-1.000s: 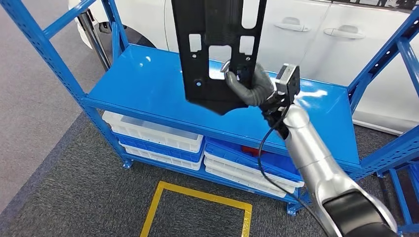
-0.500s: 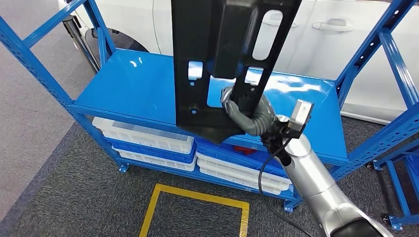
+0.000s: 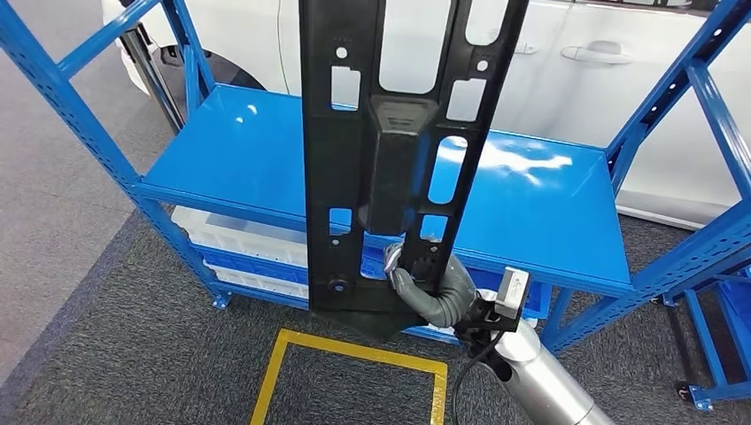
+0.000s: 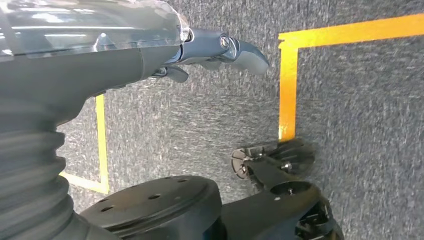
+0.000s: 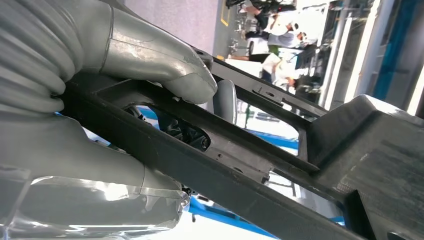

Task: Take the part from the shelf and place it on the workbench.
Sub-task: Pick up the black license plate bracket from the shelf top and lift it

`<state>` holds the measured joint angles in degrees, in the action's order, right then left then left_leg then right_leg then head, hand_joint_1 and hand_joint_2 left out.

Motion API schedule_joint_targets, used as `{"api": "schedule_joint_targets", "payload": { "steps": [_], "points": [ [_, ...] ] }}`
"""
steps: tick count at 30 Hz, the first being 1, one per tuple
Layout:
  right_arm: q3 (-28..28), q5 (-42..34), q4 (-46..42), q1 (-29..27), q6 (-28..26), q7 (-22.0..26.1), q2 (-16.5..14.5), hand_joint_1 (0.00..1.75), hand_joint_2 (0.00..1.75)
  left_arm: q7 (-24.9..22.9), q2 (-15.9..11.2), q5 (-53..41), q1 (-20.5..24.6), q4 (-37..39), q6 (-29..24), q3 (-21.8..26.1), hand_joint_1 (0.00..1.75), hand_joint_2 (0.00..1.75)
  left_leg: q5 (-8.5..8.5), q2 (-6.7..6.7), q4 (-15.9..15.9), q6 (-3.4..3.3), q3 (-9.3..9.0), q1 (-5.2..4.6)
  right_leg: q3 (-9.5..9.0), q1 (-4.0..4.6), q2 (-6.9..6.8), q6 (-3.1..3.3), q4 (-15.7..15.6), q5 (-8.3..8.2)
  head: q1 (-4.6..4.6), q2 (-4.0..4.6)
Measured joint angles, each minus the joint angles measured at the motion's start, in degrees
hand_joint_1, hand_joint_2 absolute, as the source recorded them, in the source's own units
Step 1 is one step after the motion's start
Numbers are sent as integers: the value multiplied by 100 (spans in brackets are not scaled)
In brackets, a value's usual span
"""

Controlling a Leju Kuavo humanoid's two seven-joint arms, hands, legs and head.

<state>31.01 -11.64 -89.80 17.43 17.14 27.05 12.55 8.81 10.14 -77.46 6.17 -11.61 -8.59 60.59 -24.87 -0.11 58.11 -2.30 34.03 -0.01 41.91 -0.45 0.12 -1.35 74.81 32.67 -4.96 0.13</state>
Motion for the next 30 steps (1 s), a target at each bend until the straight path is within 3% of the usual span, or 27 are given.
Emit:
{"api": "schedule_joint_targets", "payload": {
  "steps": [1, 4, 6, 9, 11, 14, 16, 17, 18, 20, 21, 23, 24, 26, 28, 30],
  "points": [
    [-4, -27, 1, -28, -25, -28, 0, 175, 175, -17, 1, -3, 3, 0, 18, -3, 0, 175, 0, 0, 3, 1, -1, 0, -72, -3, -2, 5, -128, -114, 0, 0],
    [-48, -123, 7, -51, -61, -109, 0, 175, 175, -51, 5, -7, 13, 0, 61, -9, 0, 175, -7, 0, 20, 33, -2, -11, -659, 15, -42, 63, -1263, -591, -1, 0],
    [-86, -178, 25, -56, -57, -150, 0, 175, 175, -63, 7, -7, 12, 0, 79, -9, 0, 175, -8, 6, 28, 85, 8, -25, -831, 49, -58, 104, -1625, -669, -1, 0],
    [-127, -207, 57, -73, -55, -182, 14, 175, 175, -73, 7, -5, 7, 1, 87, -9, 0, 175, -25, 11, 41, 168, 15, -27, -838, 42, -42, 174, -1669, -700, -1, 0],
    [-139, -215, 67, -73, -55, -189, 47, 175, 175, -73, 7, -5, 5, 0, 87, -9, 0, 175, -145, 6, 188, 212, 74, -26, -861, 13, -50, 227, -1716, -728, -1, 0],
    [-138, -228, 80, -78, -56, -197, 105, 175, 175, -73, 7, -4, -4, 1, 90, -9, 0, 175, -649, 4, 1137, 264, 485, -4, -866, 23, -37, 262, -1719, -726, 0, 0],
    [-139, -234, 105, -87, -74, -225, 127, 175, 175, -72, 7, 2, -12, 1, 106, -8, 0, 175, -789, 3, 1633, 281, 703, 8, -866, 28, 11, 266, -1711, -723, 0, 0],
    [-145, -240, 116, -89, -93, -244, 130, 175, 175, -71, 7, 4, -16, 0, 119, -7, 0, 175, -694, -2, 1564, 280, 662, 12, -868, 27, 47, 264, -1704, -722, 0, 0],
    [-153, -246, 123, -90, -111, -258, 131, 175, 175, -70, 7, 6, -20, 0, 130, -7, 0, 175, -510, -27, 1276, 274, 516, 17, -871, 25, 90, 258, -1695, -718, 0, 0],
    [-180, -260, 126, -86, -140, -272, 134, 175, 175, -70, 6, 8, -40, 0, 149, -8, 0, 175, -181, -202, 492, 250, 132, 38, -860, 26, 189, 227, -1657, -702, 0, 0],
    [-194, -265, 126, -83, -149, -272, 136, 175, 175, -71, 5, 9, -53, 1, 155, -8, 0, 175, -109, -290, 230, 235, 4, 46, -840, 23, 242, 198, -1638, -701, -1, 0],
    [-224, -269, 127, -93, -172, -272, 140, 175, 175, -72, 4, 10, -77, 2, 165, -8, 0, 175, -116, -347, 76, 198, -72, 37, -796, 5, 340, 127, -1627, -718, -1, 0],
    [-244, -270, 128, -107, -187, -272, 140, 175, 175, -72, 5, 8, -83, 2, 169, -8, 0, 175, -101, -299, 60, 164, -74, 34, -784, -7, 387, 87, -1635, -731, -1, 0],
    [-302, -270, 127, -139, -221, -270, 140, 175, 175, -73, 9, -3, -76, 2, 183, -12, 0, 175, -64, -197, -2, 89, -98, 37, -734, -11, 332, 33, -1543, -662, 0, 0],
    [-349, -270, 126, -155, -238, -268, 130, 175, 175, -80, 10, -24, -66, 2, 194, -16, 0, 175, -45, -85, -44, 34, -117, 36, -503, -18, 160, 4, -1053, -382, 0, 0],
    [-377, -270, 126, -187, -239, -268, 111, 175, 175, -97, 9, -43, -71, 2, 202, -18, 0, 175, -53, 32, -45, 8, -114, 16, -139, -39, 71, -25, -317, -78, 0, 0]
  ]
}}
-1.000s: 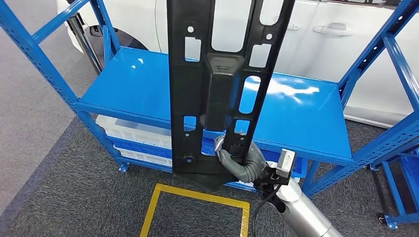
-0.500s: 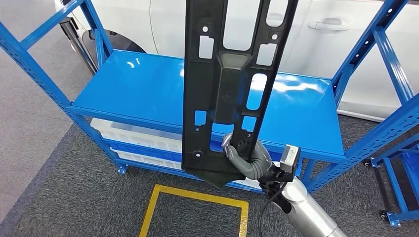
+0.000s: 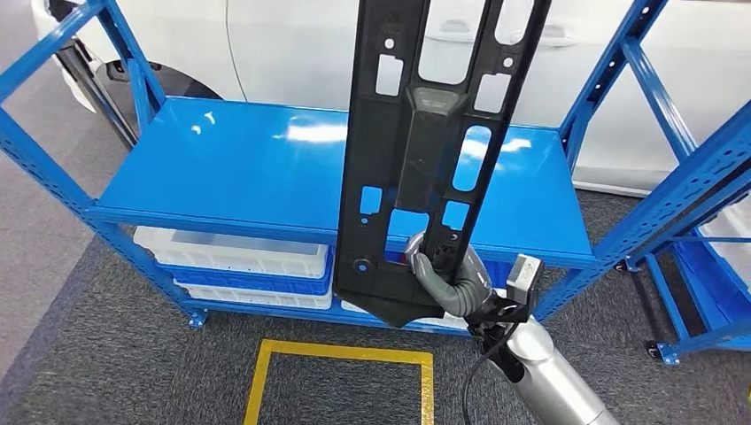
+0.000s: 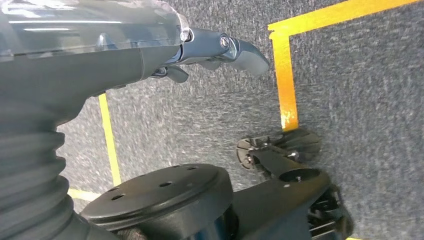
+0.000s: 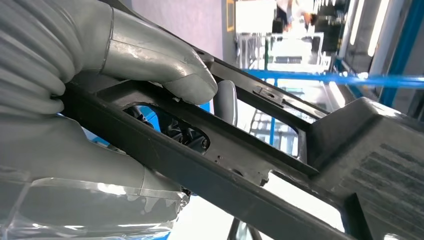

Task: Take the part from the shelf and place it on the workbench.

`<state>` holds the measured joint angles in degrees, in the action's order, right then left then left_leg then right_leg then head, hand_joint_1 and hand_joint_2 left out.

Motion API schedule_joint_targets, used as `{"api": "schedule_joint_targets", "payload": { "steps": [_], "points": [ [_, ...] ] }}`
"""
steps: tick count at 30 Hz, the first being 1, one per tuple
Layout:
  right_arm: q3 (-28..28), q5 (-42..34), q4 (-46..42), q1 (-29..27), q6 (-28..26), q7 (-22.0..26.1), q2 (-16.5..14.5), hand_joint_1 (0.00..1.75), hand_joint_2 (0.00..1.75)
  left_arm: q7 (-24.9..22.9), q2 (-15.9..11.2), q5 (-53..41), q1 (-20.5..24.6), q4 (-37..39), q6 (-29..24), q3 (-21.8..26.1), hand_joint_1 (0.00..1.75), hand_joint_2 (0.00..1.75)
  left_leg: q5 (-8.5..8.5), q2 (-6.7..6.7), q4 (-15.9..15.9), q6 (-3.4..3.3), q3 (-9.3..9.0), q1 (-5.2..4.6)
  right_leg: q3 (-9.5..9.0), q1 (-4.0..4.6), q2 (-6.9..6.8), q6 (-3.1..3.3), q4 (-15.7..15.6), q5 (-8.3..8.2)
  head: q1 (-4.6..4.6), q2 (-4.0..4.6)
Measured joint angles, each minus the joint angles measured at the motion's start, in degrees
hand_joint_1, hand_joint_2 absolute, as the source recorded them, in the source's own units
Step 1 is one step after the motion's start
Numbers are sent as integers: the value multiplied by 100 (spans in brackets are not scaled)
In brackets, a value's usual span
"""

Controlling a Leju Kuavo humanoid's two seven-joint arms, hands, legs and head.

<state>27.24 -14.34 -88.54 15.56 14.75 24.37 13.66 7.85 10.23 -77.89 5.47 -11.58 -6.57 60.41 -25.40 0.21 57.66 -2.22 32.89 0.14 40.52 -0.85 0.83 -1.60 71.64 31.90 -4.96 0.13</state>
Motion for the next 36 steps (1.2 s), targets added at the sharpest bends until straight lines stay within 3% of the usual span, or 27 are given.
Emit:
{"api": "schedule_joint_targets", "payload": {
  "steps": [1, 2, 4, 6, 8, 10, 12, 15, 16, 17, 19, 21, 23, 25, 27, 29, 31, 32, 33, 34, 36],
  "points": [
    [-12, 0, 0, -26, 0, 0, -7, 175, 175, -7, -1, -5, -2, 0, 4, 0, 0, 175, -6, 59, 2, -5, 0, -8, 111, -10, -17, -12, 214, 38, 0, 0],
    [-24, 0, 0, -50, 0, 0, -7, 175, 175, -9, -1, -5, 0, 0, 6, 0, 0, 175, -12, 115, 4, -4, -1, -12, 122, -17, -34, -18, 225, -27, 0, 0],
    [-45, 0, -2, -72, 0, 0, -7, 175, 175, -9, -1, -2, 8, 0, 10, 0, 0, 175, -33, 219, 18, 12, -15, -14, -188, -18, -143, -10, -387, -398, 0, 0],
    [-62, 1, -8, -64, 0, 1, -8, 175, 175, -8, -1, 3, 16, 0, 11, 0, 0, 175, -63, 317, 33, 49, -31, -29, -546, 31, -354, 40, -1101, -636, -1, 0],
    [-70, 6, -19, -50, 2, 3, -8, 175, 175, -7, 1, 11, 20, 0, 11, 0, 0, 175, -82, 407, 37, 99, -40, -47, -637, 86, -414, 103, -1327, -651, -1, 0],
    [-81, 12, -26, -44, 5, 3, -2, 175, 175, -4, 1, 23, 23, 0, 11, 0, 0, 175, -105, 474, 39, 160, -54, -45, -632, 82, -297, 162, -1348, -680, 0, 0],
    [-93, 15, -30, -35, 8, 3, 10, 175, 175, 1, 0, 36, 32, 0, 11, 0, 0, 175, -262, 348, 231, 224, 4, -27, -652, 51, -195, 223, -1389, -708, 0, 0],
    [-97, 15, -32, -25, 9, 3, 19, 175, 175, 7, 0, 46, 28, 0, 13, 1, 0, 175, -774, 74, 1264, 271, 468, -6, -658, 40, -45, 276, -1405, -724, 0, 0],
    [-97, 15, -32, -29, 9, 2, 20, 175, 175, 9, 0, 51, 26, 0, 15, 2, 0, 175, -857, 50, 1560, 277, 613, -3, -656, 43, 16, 279, -1401, -724, 0, 0],
    [-97, 16, -31, -32, 9, 1, 20, 175, 175, 9, 0, 54, 26, 0, 16, 3, 0, 175, -836, 39, 1679, 279, 678, -2, -654, 45, 81, 280, -1394, -724, 0, 0],
    [-97, 16, -31, -35, 9, 0, 21, 175, 175, 5, -2, 56, 31, 0, 17, 4, 0, 175, -491, -25, 1249, 267, 494, 8, -653, 41, 226, 270, -1367, -718, 0, 0],
    [-97, 16, -31, -26, 9, -1, 25, 175, 175, 4, -3, 55, 23, 0, 15, 4, 0, 175, -161, -296, 505, 243, 166, 43, -628, 38, 366, 233, -1314, -703, 0, 0],
    [-97, 18, -34, -15, 9, -2, 29, 175, 175, 10, -2, 50, 16, 0, 16, 3, 0, 175, -97, -486, 170, 211, 23, 52, -574, 23, 496, 157, -1282, -711, -1, 0],
    [-106, 20, -42, -23, 9, -3, 29, 175, 175, 10, 2, 43, 15, 0, 17, 1, 0, 175, -87, -397, 129, 148, 8, 39, -534, 0, 612, 73, -1292, -739, -1, 0],
    [-131, 20, -50, -37, 9, -3, 26, 175, 175, 8, 6, 35, 28, 0, 23, -4, 0, 175, -49, -259, 72, 71, -10, 44, -457, 9, 420, 25, -1153, -644, 0, 0],
    [-146, 21, -55, -42, 10, -3, 9, 175, 175, 4, 8, 30, 33, 0, 35, -8, 0, 175, -34, -116, 40, 22, -17, 34, -206, 15, 93, 0, -611, -338, 0, 0],
    [-147, 22, -57, -57, 14, -3, -7, 175, 175, -5, 7, 27, 10, 0, 42, -7, 0, 175, -44, 39, 41, 0, -13, 11, 123, -1, -17, -24, 84, -53, 0, 0],
    [-147, 23, -57, -68, 15, -3, -8, 175, 175, -8, 6, 27, -2, 0, 43, -7, 0, 175, -52, 118, 42, -5, -13, 2, 198, -5, -37, -29, 251, -32, 0, 0],
    [-147, 24, -57, -74, 15, -5, -8, 175, 175, -9, 6, 22, -8, 0, 44, -7, 0, 175, -59, 190, 43, -5, -17, -4, 162, -5, -58, -25, 196, -115, 0, 0],
    [-149, 25, -60, -76, 15, -8, -8, 175, 175, -8, 7, 13, -9, 0, 47, -9, 0, 175, -69, 258, 44, 0, -27, -9, 7, 1, -110, -10, -88, -285, 0, 0],
    [-155, 29, -79, -64, 15, -16, -9, 175, 175, -7, 10, -8, -5, 0, 54, -14, 0, 175, -95, 372, 48, 29, -55, -32, -419, 60, -376, 54, -882, -589, 0, 0]
  ]
}}
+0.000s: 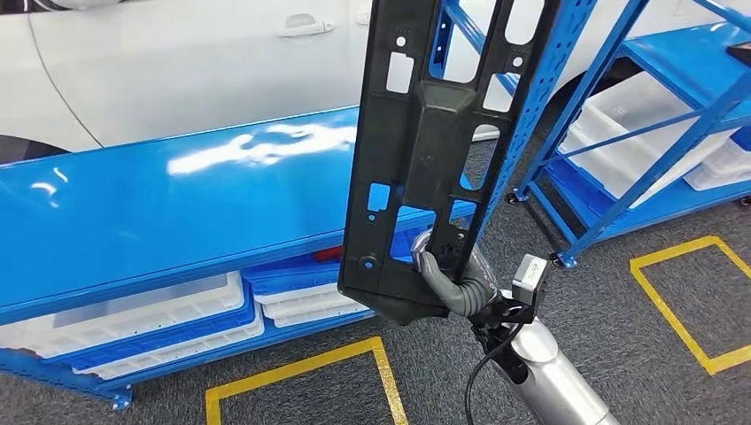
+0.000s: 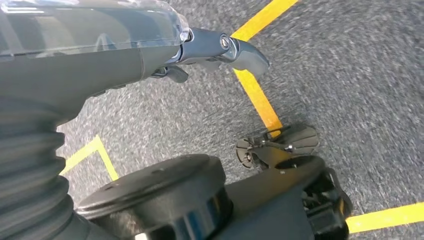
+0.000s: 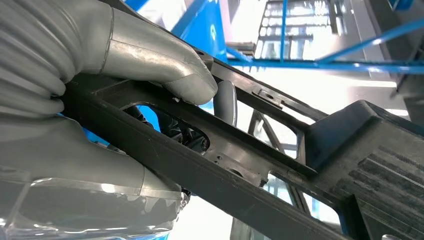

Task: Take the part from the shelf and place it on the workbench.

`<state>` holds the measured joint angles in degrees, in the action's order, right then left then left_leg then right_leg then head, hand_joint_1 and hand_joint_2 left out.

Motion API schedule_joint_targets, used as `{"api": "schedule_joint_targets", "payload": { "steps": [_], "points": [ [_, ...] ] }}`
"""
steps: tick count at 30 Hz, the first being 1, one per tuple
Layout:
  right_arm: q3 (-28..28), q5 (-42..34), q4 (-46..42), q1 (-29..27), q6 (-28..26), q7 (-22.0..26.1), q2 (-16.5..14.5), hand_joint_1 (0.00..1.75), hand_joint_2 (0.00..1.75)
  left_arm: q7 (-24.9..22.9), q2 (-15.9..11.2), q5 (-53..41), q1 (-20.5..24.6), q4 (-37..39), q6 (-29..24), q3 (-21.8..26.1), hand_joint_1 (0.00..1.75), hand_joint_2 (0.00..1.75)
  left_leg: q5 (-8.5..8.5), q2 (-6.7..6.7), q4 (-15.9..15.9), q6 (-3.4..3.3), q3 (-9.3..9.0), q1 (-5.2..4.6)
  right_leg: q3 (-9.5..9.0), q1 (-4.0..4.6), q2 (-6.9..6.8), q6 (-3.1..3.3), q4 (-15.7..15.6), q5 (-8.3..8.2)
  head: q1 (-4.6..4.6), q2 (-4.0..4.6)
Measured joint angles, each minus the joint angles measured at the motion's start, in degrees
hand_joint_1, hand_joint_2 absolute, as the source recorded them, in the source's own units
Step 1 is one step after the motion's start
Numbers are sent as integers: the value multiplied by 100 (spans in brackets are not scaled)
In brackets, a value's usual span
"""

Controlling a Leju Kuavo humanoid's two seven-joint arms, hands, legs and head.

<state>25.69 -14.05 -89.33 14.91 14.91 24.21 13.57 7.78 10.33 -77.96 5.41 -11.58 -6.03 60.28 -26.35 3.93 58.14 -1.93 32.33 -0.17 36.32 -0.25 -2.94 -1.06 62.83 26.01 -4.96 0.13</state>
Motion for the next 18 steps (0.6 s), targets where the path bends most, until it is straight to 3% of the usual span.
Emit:
{"api": "schedule_joint_targets", "payload": {
  "steps": [2, 4, 5, 7, 9, 11, 12, 13, 15, 17, 18],
  "points": [
    [-6, 4, -32, 19, 0, -6, 0, 175, 175, -1, 3, -11, -2, 0, 8, -3, 0, 175, -27, 114, 0, 46, -23, -27, -204, 71, -172, 79, -421, -82, 0, 0],
    [-13, 6, -52, 22, 0, -8, 1, 175, 175, -5, 2, -15, 3, 0, 15, -4, 0, 175, -53, 240, -11, 100, -50, -40, -209, 80, -59, 141, -470, -85, 0, 0],
    [-18, 5, -63, 17, 0, -7, 2, 175, 175, -9, 2, -12, 10, 0, 16, -5, 0, 175, -84, 229, 6, 134, -67, -34, -224, 64, 11, 167, -498, -99, 0, 0],
    [-27, -3, -86, 31, -3, -4, 22, 175, 175, -23, 1, -4, 18, 0, 18, -5, 0, 175, -275, -9, 286, 201, 28, -18, -265, 16, 132, 223, -554, -132, 0, 0],
    [-31, -11, -108, 53, -11, 3, 43, 175, 175, -45, 1, 13, 3, 0, 18, -2, 0, 175, -613, -279, 992, 243, 356, 9, -268, 5, 262, 252, -562, -140, 0, 0],
    [-39, -13, -123, 52, -20, 6, 44, 175, 175, -63, 1, 31, -2, 0, 18, 3, 0, 175, -814, -336, 1593, 264, 658, 20, -265, 6, 387, 259, -554, -140, 0, 0],
    [-49, -11, -131, 45, -30, 5, 44, 175, 175, -74, 1, 29, 5, 0, 17, 4, 0, 175, -785, -340, 1678, 268, 712, 22, -266, 6, 449, 257, -547, -139, 0, 0],
    [-65, -10, -143, 35, -38, 5, 44, 175, 175, -87, -1, 21, 10, 0, 16, 4, 0, 175, -673, -345, 1592, 267, 687, 27, -269, 3, 511, 251, -538, -135, 0, 0],
    [-125, -9, -200, 8, -63, 9, 44, 175, 175, -109, -7, -1, 2, 0, 15, 3, 0, 175, -254, -440, 982, 257, 442, 49, -274, -10, 670, 223, -505, -117, 0, 0],
    [-202, -6, -275, -19, -83, 17, 44, 175, 175, -110, -9, -13, -20, 0, 18, 2, 0, 175, 11, -707, 321, 234, 165, 87, -239, -14, 822, 168, -445, -95, 0, 0],
    [-238, -1, -314, -39, -92, 20, 44, 175, 175, -109, -9, -19, -28, 0, 19, 0, 0, 175, 41, -804, 150, 220, 98, 97, -208, -23, 886, 134, -424, -94, 0, 0]
  ]
}}
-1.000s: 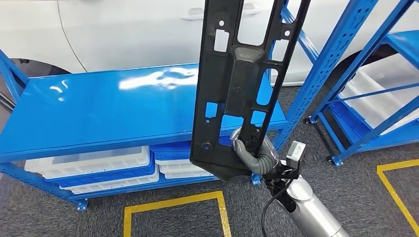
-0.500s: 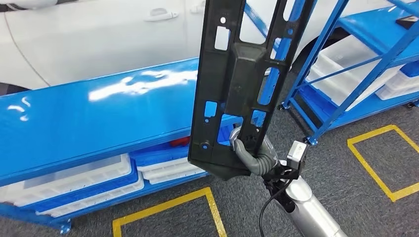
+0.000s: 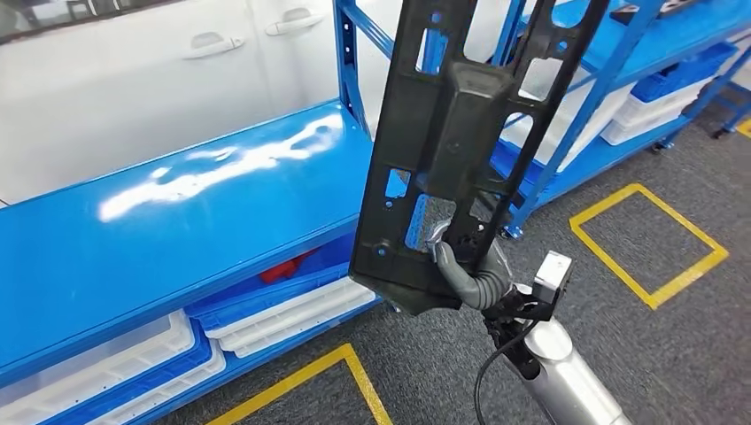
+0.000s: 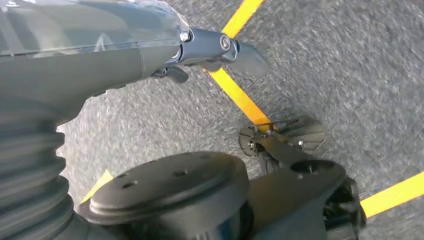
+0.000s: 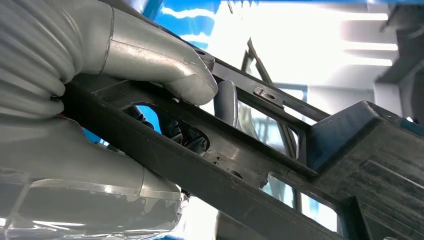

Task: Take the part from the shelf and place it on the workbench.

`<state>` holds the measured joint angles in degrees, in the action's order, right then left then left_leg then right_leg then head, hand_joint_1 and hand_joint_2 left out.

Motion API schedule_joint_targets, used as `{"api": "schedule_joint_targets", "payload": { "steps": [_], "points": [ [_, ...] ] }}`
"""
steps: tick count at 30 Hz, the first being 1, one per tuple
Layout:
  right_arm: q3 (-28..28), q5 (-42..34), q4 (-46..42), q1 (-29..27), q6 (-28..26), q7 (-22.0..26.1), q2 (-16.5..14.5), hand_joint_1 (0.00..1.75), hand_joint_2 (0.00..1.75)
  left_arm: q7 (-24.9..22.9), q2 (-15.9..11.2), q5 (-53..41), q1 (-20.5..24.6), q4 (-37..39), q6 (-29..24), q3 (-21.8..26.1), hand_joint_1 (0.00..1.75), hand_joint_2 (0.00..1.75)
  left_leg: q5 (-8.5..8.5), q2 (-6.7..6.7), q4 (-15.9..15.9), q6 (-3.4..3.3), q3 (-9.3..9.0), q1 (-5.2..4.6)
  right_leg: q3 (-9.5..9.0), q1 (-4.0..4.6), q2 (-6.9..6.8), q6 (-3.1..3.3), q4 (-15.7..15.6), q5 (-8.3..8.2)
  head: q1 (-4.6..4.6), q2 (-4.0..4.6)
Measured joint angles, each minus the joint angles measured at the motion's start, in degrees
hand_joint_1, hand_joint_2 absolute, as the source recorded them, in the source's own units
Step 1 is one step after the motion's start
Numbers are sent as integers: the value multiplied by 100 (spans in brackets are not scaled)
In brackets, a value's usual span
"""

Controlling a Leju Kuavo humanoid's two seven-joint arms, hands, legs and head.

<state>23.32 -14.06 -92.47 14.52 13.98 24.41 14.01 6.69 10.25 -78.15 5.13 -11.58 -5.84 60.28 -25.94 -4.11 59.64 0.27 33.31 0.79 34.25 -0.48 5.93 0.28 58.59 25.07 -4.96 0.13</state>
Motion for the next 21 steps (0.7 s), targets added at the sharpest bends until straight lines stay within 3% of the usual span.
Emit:
{"api": "schedule_joint_targets", "payload": {
  "steps": [1, 2, 3, 5, 7, 9, 10, 11, 12, 14, 16, 18, 19, 21],
  "points": [
    [-36, 10, -39, -33, -8, 2, 0, 175, 175, 1, 1, -7, -3, 0, 1, -2, 0, 175, -26, -31, -47, -24, -18, -3, 30, -8, 64, -39, 5, -9, 0, 0],
    [-70, 22, -74, -76, -15, 1, -1, 175, 175, 2, 1, -13, -1, 0, 1, -4, 0, 175, -21, 22, -69, -55, -25, -5, 52, -20, 129, -77, -1, -25, 0, 0],
    [-107, 37, -108, -124, -20, 1, -7, 175, 175, 2, 2, -16, 5, 0, 1, -5, 0, 175, -7, 86, -92, -92, -32, -7, 66, -27, 109, -111, 6, -22, 0, 0],
    [-171, 65, -153, -177, -20, -1, -24, 175, 175, 3, 5, -20, 23, 0, 1, -6, 0, 175, 21, 218, -144, -170, -50, 1, 174, -15, -145, -161, 224, 121, 0, 0],
    [-200, 82, -182, -181, -16, -4, -39, 175, 175, 4, 6, -10, 23, 0, 1, -6, 0, 175, 21, 360, -161, -214, -54, -14, 483, -20, -453, -196, 870, 459, 0, 0],
    [-202, 90, -191, -187, -14, -6, -44, 175, 175, 4, 4, -1, 10, 0, 1, -6, 0, 175, 7, 513, -158, -230, -54, -29, 803, -42, -536, -226, 1524, 685, 0, 0],
    [-203, 94, -191, -192, -15, -8, -44, 175, 175, 4, 4, -1, 8, 0, 1, -6, 0, 175, -2, 587, -157, -229, -59, -32, 840, -48, -554, -234, 1600, 653, 0, 0],
    [-205, 97, -195, -195, -17, -11, -44, 175, 175, 4, 5, -1, 12, 0, 3, -6, 0, 175, -12, 658, -156, -223, -70, -32, 749, -50, -584, -234, 1431, 514, 0, 0],
    [-209, 101, -206, -196, -19, -14, -44, 175, 175, 4, 8, -1, 16, 1, 7, -6, 0, 175, -25, 723, -156, -212, -88, -33, 555, -46, -652, -223, 1068, 315, 0, 0],
    [-222, 113, -240, -182, -20, -19, -45, 175, 175, 4, 13, -1, 21, 2, 15, -6, 0, 175, -59, 837, -152, -172, -125, -56, 145, 4, -902, -162, 285, 44, -1, 0],
    [-234, 136, -275, -170, -19, -23, -47, 175, 175, 5, 14, 1, 19, 2, 16, -6, 0, 175, -92, 946, -152, -117, -151, -86, 12, 63, -1013, -85, -8, 20, -1, 0],
    [-248, 162, -296, -177, -18, -35, -48, 175, 175, 7, 13, 4, 28, 1, 15, -6, 0, 175, -125, 1055, -159, -58, -181, -94, 11, 58, -880, -16, -41, 10, 0, 0],
    [-255, 172, -307, -181, -17, -44, -48, 175, 175, 9, 13, 5, 38, 2, 15, -6, 0, 175, -174, 1011, -116, -25, -183, -87, -2, 41, -813, 15, -65, -3, 0, 0],
    [-260, 184, -330, -177, -14, -62, -42, 175, 175, 16, 11, 5, 44, 2, 14, -6, 0, 175, -423, 769, 272, 28, -31, -66, -33, 1, -697, 81, -107, -29, -1, 0]
  ]
}}
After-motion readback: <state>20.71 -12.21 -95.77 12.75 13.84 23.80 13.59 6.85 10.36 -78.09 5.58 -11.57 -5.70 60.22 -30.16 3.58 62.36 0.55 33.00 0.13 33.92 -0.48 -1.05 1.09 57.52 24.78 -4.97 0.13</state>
